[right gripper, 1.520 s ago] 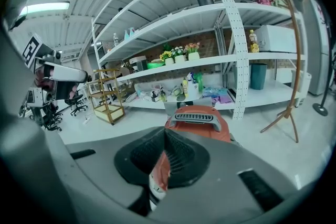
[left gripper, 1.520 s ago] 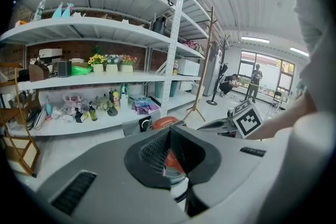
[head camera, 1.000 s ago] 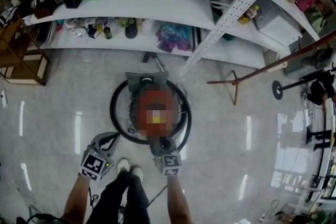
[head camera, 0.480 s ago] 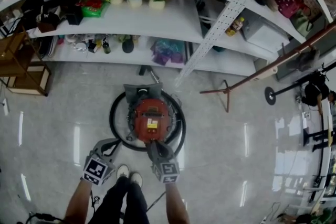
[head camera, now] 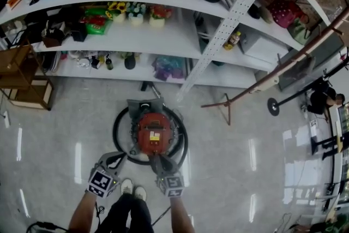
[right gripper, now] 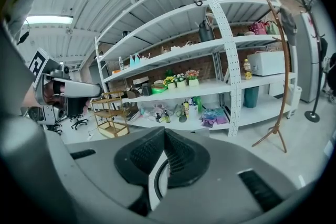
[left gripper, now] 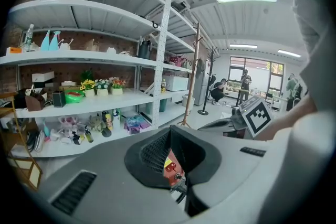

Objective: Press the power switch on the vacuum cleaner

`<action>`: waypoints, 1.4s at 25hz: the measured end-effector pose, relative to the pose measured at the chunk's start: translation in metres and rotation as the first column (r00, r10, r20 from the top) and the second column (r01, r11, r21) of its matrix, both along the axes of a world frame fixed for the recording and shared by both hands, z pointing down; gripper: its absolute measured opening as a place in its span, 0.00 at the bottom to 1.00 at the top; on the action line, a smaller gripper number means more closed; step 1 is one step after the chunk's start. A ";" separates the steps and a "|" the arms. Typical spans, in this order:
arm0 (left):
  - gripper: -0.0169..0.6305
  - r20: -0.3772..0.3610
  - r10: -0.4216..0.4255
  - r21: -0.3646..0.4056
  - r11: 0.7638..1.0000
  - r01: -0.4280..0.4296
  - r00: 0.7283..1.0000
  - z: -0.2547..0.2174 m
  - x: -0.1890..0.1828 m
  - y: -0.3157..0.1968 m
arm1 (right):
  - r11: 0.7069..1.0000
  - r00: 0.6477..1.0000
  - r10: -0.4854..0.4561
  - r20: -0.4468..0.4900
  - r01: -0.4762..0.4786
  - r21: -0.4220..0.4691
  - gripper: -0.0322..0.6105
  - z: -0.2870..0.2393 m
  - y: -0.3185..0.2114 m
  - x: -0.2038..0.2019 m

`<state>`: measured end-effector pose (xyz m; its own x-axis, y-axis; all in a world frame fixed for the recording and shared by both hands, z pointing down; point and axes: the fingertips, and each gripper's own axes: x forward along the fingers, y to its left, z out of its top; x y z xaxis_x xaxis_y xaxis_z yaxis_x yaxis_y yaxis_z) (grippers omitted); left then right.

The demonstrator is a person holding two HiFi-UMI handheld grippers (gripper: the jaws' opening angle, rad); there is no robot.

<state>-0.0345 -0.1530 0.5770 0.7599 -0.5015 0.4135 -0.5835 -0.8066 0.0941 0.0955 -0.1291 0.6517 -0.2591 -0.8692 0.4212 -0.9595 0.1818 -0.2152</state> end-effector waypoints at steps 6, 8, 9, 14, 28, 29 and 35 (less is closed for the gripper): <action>0.04 -0.012 0.001 0.001 1.000 -0.001 1.000 -0.028 0.002 0.010 | 1.000 1.000 0.002 -0.003 -0.002 0.001 0.07 -0.020 0.012 -0.003; 0.04 -0.015 0.004 0.006 1.000 -0.004 1.000 -0.036 0.002 0.012 | 1.000 1.000 0.002 0.001 -0.002 0.003 0.07 -0.028 0.015 -0.005; 0.04 -0.016 0.006 0.009 1.000 -0.006 1.000 -0.040 0.002 0.013 | 1.000 1.000 0.001 0.003 -0.001 0.009 0.07 -0.034 0.016 -0.006; 0.04 -0.019 0.016 0.027 1.000 -0.015 1.000 -0.063 0.003 0.015 | 1.000 1.000 0.017 0.007 -0.017 0.025 0.07 -0.063 0.018 -0.005; 0.04 -0.035 0.025 0.071 0.997 -0.022 0.999 -0.120 0.007 0.030 | 0.998 0.999 0.026 0.025 -0.027 0.059 0.07 -0.120 0.039 -0.011; 0.04 -0.036 0.023 0.074 0.997 -0.021 0.999 -0.123 0.007 0.032 | 0.998 0.999 0.022 0.025 -0.024 0.062 0.07 -0.124 0.040 -0.012; 0.04 -0.035 0.010 0.085 0.996 -0.007 0.999 -0.135 0.003 0.046 | 0.997 1.000 -0.001 0.027 -0.001 0.071 0.07 -0.140 0.054 -0.016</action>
